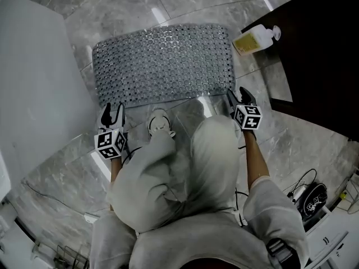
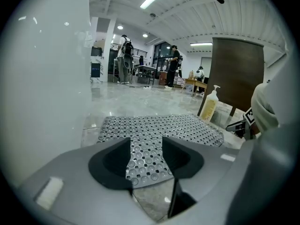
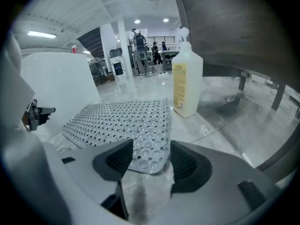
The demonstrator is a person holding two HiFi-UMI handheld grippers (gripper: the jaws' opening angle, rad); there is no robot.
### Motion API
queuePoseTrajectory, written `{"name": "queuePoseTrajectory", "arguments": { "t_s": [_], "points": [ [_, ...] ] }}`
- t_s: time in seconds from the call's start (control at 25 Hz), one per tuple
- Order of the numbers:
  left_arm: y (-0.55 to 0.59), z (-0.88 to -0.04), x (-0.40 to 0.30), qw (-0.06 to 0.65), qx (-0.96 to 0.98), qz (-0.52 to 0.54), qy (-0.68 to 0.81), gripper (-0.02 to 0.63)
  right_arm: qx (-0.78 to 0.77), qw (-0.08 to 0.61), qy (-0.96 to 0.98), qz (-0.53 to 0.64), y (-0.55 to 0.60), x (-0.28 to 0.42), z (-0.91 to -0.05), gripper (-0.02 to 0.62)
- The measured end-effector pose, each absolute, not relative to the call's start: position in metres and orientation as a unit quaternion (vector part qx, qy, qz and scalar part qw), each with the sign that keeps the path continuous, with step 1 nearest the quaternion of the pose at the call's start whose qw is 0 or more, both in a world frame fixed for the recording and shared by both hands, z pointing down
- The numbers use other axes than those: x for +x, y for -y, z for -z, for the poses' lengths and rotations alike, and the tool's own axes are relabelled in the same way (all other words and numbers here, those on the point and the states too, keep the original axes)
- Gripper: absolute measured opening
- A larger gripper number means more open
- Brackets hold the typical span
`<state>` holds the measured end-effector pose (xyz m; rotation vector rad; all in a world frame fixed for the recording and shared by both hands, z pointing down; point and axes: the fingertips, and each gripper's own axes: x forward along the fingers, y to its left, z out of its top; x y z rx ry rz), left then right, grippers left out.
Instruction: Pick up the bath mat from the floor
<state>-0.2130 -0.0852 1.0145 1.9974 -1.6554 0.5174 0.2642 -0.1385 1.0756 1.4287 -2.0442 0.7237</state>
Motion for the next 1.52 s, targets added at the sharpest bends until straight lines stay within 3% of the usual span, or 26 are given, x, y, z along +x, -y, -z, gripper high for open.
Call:
{"name": "queuePoseTrajectory", "arguments": {
  "t_s": [0.88,1.2,1.4,1.52],
  "points": [
    [0.068,-1.031,-0.209,0.248,0.726,-0.206,0.608,0.204,0.506,0.271,0.753,-0.323,0.18,0.263,-1.149,0.218],
    [0.068,-1.039,-0.217,0.245,0.72,-0.209,0.614,0.204,0.513,0.275,0.743,-0.328,0.184,0.272,-1.157,0.153],
    [0.075,-1.049,-0.222,0.246,0.719,-0.204,0.618,0.204,0.532,0.272,0.732,-0.326,0.183,0.28,-1.152,0.061],
    [0.076,-1.054,-0.23,0.243,0.714,-0.206,0.624,0.204,0.527,0.274,0.736,-0.324,0.185,0.277,-1.152,0.038]
  ]
}}
